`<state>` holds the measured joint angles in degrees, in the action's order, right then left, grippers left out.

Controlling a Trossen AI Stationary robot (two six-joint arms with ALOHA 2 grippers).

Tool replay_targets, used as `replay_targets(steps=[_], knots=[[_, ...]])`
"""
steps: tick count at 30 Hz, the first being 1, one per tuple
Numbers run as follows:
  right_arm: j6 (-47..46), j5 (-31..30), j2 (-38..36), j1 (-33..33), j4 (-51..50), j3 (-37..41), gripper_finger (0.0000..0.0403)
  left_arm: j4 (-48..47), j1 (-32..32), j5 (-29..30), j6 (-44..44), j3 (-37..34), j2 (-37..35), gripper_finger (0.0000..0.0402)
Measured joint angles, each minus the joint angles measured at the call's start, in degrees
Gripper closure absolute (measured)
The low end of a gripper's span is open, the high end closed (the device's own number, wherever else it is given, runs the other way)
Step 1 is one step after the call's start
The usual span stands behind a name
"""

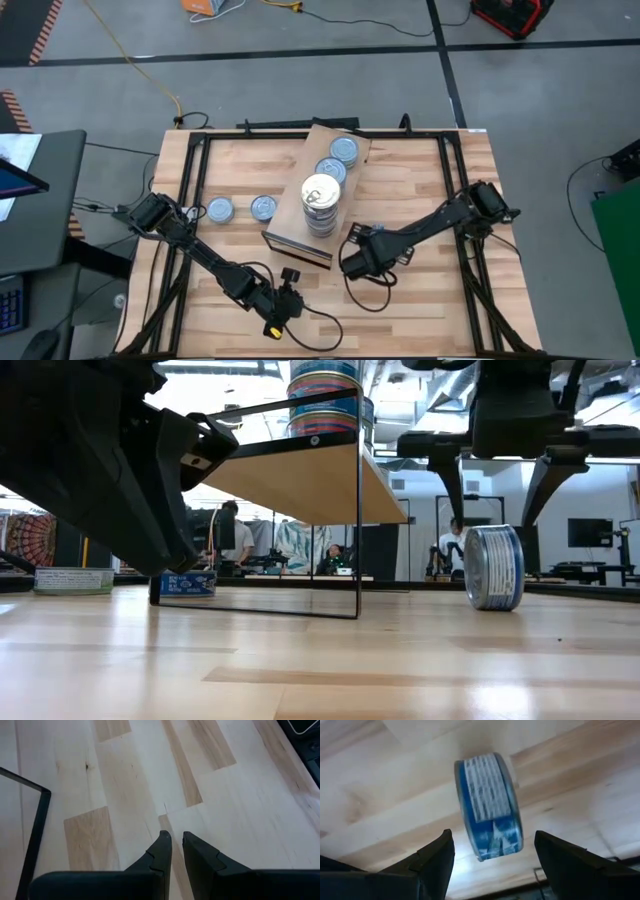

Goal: Stack canned seafood by type on shelf
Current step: Stack the blue tuna can on top of the blue tuna can on the shelf

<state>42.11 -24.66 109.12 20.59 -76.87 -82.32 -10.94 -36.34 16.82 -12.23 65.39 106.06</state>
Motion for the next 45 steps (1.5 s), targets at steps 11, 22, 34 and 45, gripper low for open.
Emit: replay_targets(steps=[11,22,34,45], knots=[[-0.1,7.5,0.0,-1.2,7.3,4.1,0.0121,-0.4,0.0,0.0,-0.9,0.0,0.0,0.0356],[-10.0,14.9,-2.5,1.1,10.8,4.6,0.0246,-0.7,0.0,0.0,-0.4,0.0,0.0,0.0356],[-34.8,22.1,-25.0,-1.3,15.3,4.6,0.0233,-1.2,-1.1,0.1,1.1,1.4,-0.1,0.0356],[-51.6,27.2,-37.4,-11.2,23.2,4.5,0.0244,12.2,-6.5,3.3,16.1,2.0,-1.1,0.0356]])
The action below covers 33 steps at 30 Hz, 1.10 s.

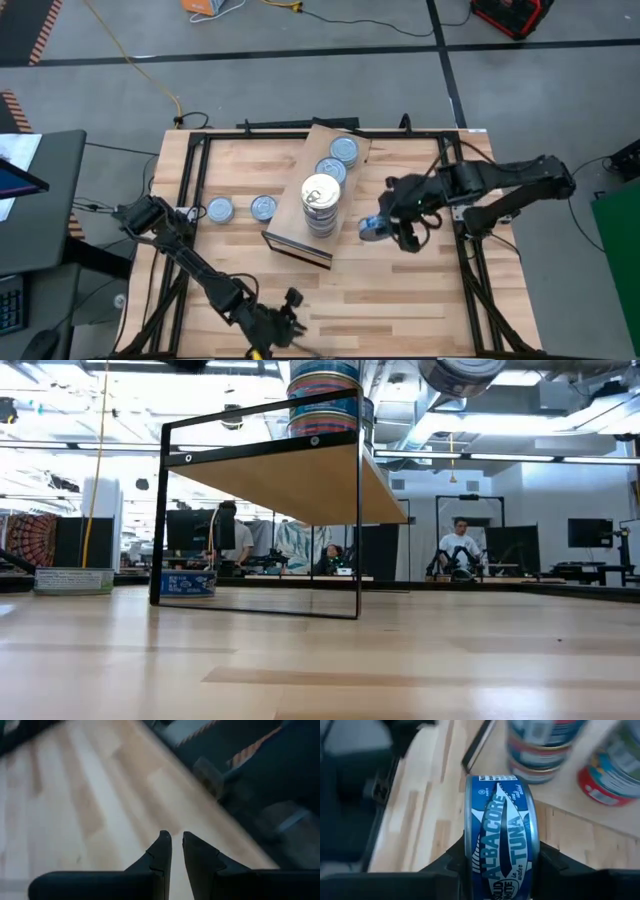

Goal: Stack canned seafood by type on shelf
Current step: Stack the blue tuna can on top of the blue tuna can on the shelf

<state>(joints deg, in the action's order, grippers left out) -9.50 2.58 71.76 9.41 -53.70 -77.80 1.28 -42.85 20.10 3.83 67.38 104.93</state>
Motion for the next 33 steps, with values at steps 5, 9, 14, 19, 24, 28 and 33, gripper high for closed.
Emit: replay_targets(steps=[5,9,14,19,24,28,33], knots=[[-5.9,3.9,-0.6,-3.7,0.3,0.0,0.0223,10.8,-1.0,-1.0,2.4,-4.8,0.0,0.0356],[-7.0,6.6,-0.6,-6.2,0.0,0.0,0.0227,20.5,-0.7,-3.2,2.0,-10.4,0.1,0.0356],[-7.0,9.3,-1.2,-10.0,0.4,0.0,0.0242,23.7,-0.5,-4.6,-0.2,-12.6,-0.2,0.0356],[-7.1,12.3,-1.3,-13.7,0.1,0.0,0.0240,18.1,-1.6,-3.5,0.1,-12.6,-4.6,0.0356],[-7.1,16.2,-1.4,-17.7,0.3,0.0,0.0238,11.6,-4.0,0.9,-0.1,-12.6,-13.6,0.0356],[-6.4,16.9,-1.4,-19.5,0.2,0.0,0.0241,6.8,-5.0,5.9,-2.1,-12.6,-18.0,0.0356],[-6.1,17.1,-1.4,-19.4,0.4,0.0,0.0239,2.2,-4.8,8.1,-10.0,-12.6,-18.4,0.0356]])
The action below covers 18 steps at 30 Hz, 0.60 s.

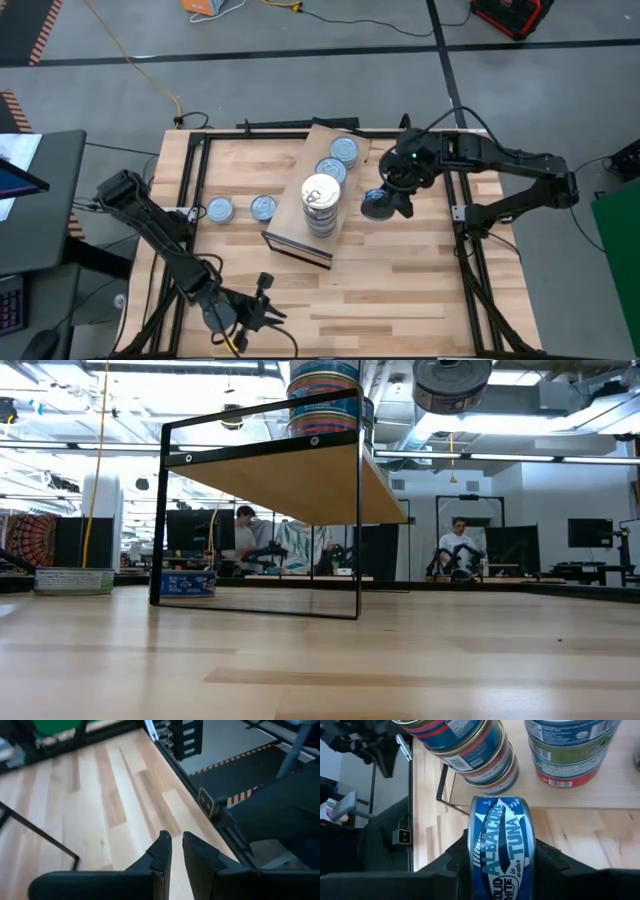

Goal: Stack canned seafood by type on shelf
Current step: Stack the blue tuna can on top of the blue tuna can on the shelf

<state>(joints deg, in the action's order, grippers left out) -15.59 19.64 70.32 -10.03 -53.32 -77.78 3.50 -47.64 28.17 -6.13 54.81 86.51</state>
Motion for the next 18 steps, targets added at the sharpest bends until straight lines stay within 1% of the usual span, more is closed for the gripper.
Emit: replay_targets(steps=[3,6,8,13,18], knots=[[0.0,0.0,0.0,0.7,2.3,0.0,0.0240,-0.3,0.0,0.4,-2.4,0.0,1.1,0.0356],[0.0,0.4,0.0,0.8,8.1,0.0,0.0240,0.3,-0.2,1.1,-1.8,0.0,1.8,0.0356],[0.0,2.4,0.0,-0.1,11.0,0.0,0.0240,0.4,-0.2,2.2,-1.4,0.0,1.7,0.0356],[0.0,7.2,0.2,-4.5,14.4,0.0,0.0240,0.5,-0.2,4.5,-0.5,0.5,1.6,0.0356],[-1.7,13.8,0.2,-10.5,18.5,0.0,0.0240,0.6,-0.2,4.8,2.7,1.6,1.5,0.0356]])
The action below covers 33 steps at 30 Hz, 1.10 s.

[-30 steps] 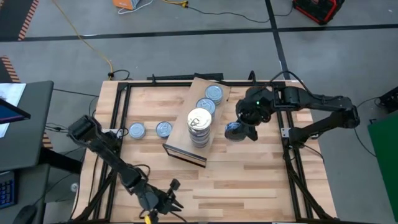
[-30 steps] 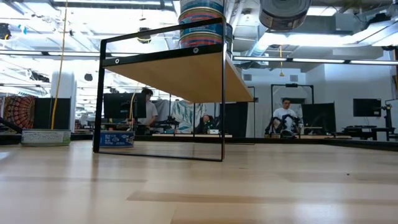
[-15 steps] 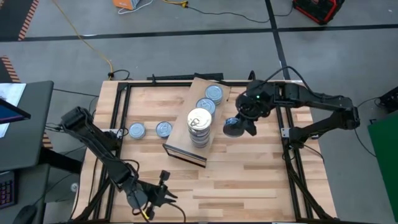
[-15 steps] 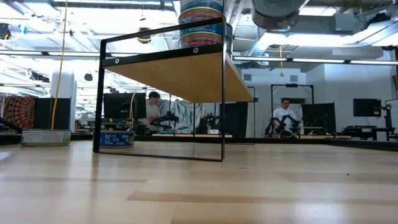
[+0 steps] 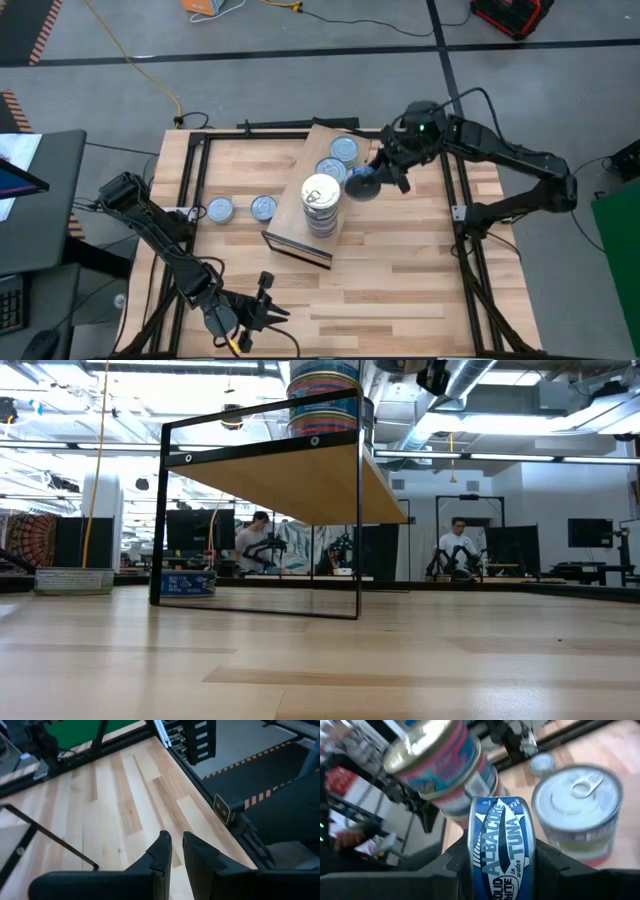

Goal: Stack canned seafood by type on shelf
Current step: Stack the blue tuna can on top of the blue tuna can on the shelf

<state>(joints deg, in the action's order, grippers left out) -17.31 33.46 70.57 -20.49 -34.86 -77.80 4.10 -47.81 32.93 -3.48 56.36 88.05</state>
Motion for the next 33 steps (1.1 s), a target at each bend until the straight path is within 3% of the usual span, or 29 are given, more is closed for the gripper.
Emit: replay_targets(steps=[9,14,24,33], knots=[[-10.8,8.5,3.7,-7.9,10.2,0.0,0.0240,-2.0,0.1,0.7,9.1,0.9,0.0,0.0356],[-13.1,12.8,10.0,-9.4,9.4,-1.7,0.0236,-3.1,0.9,0.7,12.4,0.9,-0.1,0.0356],[-13.8,17.5,19.2,-10.1,6.5,-13.5,0.0232,-9.6,1.8,-3.2,6.9,0.9,-6.6,0.0356],[-9.3,18.4,23.7,-10.1,-2.1,-15.3,0.0231,-11.4,1.8,-6.4,4.0,0.9,-8.3,0.0356]])
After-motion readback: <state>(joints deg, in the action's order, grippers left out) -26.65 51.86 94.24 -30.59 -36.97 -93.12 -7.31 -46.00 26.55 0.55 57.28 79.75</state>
